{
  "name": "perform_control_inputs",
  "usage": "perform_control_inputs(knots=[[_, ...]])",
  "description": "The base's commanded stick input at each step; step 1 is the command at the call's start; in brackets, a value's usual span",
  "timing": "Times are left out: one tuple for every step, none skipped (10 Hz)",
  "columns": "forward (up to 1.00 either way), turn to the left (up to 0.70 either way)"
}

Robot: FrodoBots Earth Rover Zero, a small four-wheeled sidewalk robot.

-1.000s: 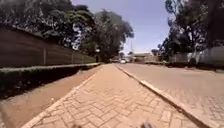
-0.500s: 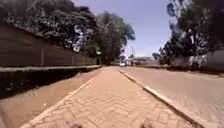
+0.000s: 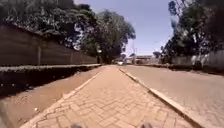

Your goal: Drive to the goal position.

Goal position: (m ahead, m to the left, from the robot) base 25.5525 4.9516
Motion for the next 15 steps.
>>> perform_control_inputs(knots=[[0.70,0.00],[0.70,0.00],[0.70,0.00],[0.70,0.00],[0.70,0.00],[0.70,0.00],[0.70,0.00],[0.70,0.00],[0.70,0.00],[0.70,0.00],[0.70,0.00],[0.70,0.00],[0.70,0.00],[0.70,0.00],[0.70,0.00]])
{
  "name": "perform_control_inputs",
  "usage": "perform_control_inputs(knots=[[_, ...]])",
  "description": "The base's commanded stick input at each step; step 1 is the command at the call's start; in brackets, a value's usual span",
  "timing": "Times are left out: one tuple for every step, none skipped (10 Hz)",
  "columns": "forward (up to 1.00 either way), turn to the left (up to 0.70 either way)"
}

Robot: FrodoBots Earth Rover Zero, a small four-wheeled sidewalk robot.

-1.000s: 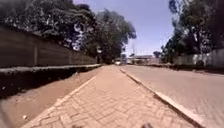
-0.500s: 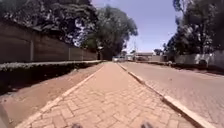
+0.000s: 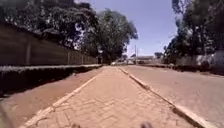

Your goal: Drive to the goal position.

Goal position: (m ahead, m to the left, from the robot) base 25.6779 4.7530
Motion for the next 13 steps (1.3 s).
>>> perform_control_inputs(knots=[[0.70,0.00],[0.70,0.00],[0.70,0.00],[0.70,0.00],[0.70,0.00],[0.70,0.00],[0.70,0.00],[0.70,0.00],[0.70,0.00],[0.70,0.00],[0.70,0.00],[0.70,0.00],[0.70,0.00]])
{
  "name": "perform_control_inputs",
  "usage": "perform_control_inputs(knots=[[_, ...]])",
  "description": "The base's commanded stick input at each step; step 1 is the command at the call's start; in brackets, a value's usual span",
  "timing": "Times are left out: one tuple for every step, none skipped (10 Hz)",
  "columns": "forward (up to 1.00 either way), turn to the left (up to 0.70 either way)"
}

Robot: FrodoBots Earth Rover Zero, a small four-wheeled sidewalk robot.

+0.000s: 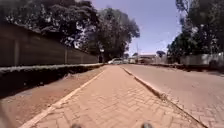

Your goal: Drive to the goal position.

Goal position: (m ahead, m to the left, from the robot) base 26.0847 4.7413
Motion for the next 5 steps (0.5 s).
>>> perform_control_inputs(knots=[[0.70,0.00],[0.70,0.00],[0.70,0.00],[0.70,0.00],[0.70,0.00]])
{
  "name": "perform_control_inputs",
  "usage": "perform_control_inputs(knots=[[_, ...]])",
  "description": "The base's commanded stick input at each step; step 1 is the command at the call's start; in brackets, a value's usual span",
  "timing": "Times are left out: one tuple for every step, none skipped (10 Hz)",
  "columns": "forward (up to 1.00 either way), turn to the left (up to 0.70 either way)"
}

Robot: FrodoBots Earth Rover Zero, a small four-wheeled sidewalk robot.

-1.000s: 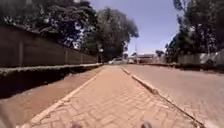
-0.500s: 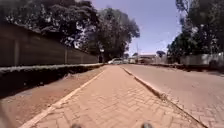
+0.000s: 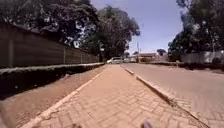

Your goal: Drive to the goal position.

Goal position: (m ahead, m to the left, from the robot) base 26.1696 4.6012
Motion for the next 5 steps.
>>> perform_control_inputs(knots=[[0.70,0.00],[0.70,0.00],[0.70,0.00],[0.70,0.00],[0.70,0.00]])
